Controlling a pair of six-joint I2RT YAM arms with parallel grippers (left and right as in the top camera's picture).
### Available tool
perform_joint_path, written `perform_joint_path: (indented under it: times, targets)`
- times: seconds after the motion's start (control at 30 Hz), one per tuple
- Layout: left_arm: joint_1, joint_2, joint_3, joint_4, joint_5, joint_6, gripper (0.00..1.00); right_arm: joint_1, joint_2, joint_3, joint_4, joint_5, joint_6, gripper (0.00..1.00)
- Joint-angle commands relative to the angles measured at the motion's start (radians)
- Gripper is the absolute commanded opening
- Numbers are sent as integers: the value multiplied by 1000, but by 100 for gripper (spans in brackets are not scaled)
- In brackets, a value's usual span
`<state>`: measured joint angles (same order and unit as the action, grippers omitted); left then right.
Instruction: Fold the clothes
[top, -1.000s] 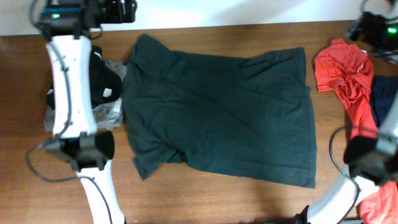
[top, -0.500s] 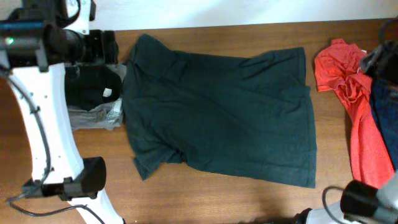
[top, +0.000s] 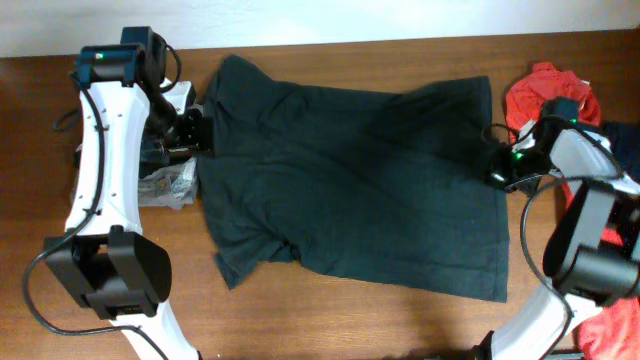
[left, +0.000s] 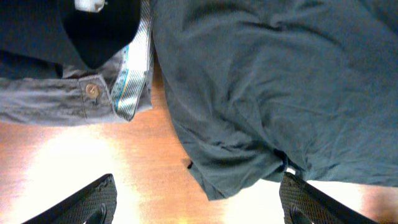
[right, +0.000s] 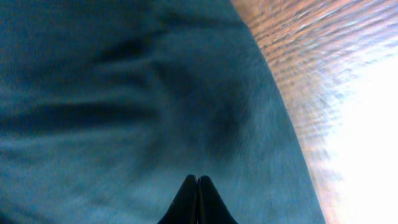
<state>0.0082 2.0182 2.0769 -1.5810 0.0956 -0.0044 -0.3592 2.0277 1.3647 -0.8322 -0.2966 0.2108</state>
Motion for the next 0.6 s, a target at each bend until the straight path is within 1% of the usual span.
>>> perform_joint_path:
  times: [0.0, 0.07, 0.1, 0.17, 0.2, 0.23, 0.33, 0.4, 0.47, 0.53, 0.57]
  targets:
    - [6, -1, -12, 21, -7, -3, 84, 0, 106, -7, 11, -4, 15, 4]
    - [6, -1, -12, 24, -7, -3, 84, -7, 152, -7, 10, 58, 18, 4]
    - [6, -1, -12, 24, -7, -3, 84, -13, 158, -7, 4, 122, 39, 4]
    - [6, -1, -12, 24, -7, -3, 85, -48, 152, 0, -25, 329, 115, 4]
    - [6, -1, -12, 24, -7, -3, 85, -61, 151, 8, -33, 360, 121, 4]
    - [6, -1, -12, 26, -7, -3, 87, -96, 148, 34, -55, 386, 121, 4]
    - [6, -1, -12, 27, -7, -3, 87, -159, 147, 96, -104, 358, 119, 4]
    - [6, -1, -12, 34, -7, -3, 95, -186, 146, 132, -122, 314, 113, 4]
    - [6, -1, -12, 40, -8, -3, 97, -192, 144, 166, -138, 219, 53, 4]
    - [6, -1, -12, 31, -8, -3, 98, -191, 136, 201, -177, 190, 40, 15]
    - [6, -1, -12, 9, -8, -3, 98, -191, 121, 237, -206, 140, 0, 29]
